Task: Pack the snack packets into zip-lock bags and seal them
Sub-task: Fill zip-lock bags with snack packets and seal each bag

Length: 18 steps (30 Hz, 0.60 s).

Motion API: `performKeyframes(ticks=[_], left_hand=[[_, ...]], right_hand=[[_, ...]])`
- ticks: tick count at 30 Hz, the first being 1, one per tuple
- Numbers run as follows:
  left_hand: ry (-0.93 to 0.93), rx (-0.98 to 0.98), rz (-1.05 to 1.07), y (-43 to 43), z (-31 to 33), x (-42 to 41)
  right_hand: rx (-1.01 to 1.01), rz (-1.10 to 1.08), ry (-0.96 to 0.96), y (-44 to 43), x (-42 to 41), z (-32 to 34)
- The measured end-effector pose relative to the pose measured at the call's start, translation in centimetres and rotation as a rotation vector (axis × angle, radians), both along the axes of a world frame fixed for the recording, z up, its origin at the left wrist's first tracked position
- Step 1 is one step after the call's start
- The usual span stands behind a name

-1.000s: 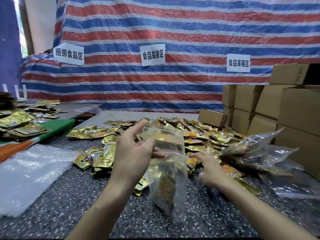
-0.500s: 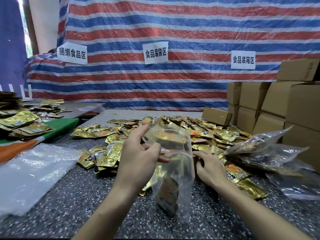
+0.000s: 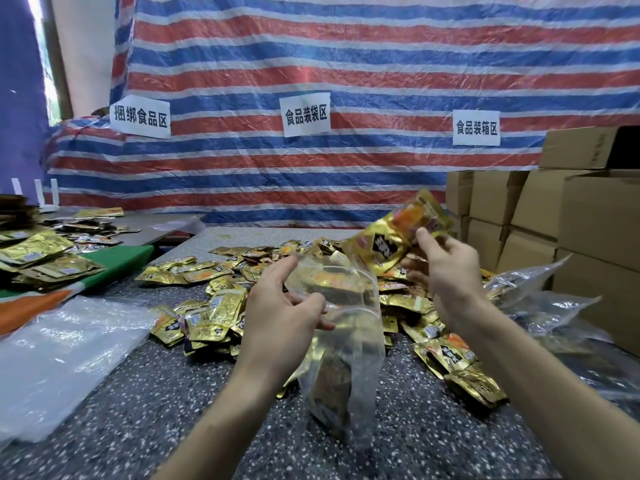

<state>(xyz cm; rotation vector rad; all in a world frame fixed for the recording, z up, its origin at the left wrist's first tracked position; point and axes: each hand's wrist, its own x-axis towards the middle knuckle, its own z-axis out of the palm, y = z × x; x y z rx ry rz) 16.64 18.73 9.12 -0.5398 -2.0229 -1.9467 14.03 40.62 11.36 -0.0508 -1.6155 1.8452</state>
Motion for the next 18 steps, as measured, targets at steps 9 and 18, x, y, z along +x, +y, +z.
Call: performKeyframes(ticks=[9,18], left_hand=[[-0.015,0.045,-0.023,0.5,0.1,-0.3],[0.006,0.083,-0.030,0.5,0.3,-0.3]], right_hand=[[0.202,0.145,-0.050,-4.4,3.9,4.1],[0.843,0.049,-0.112,-5.0,5.1,2.9]])
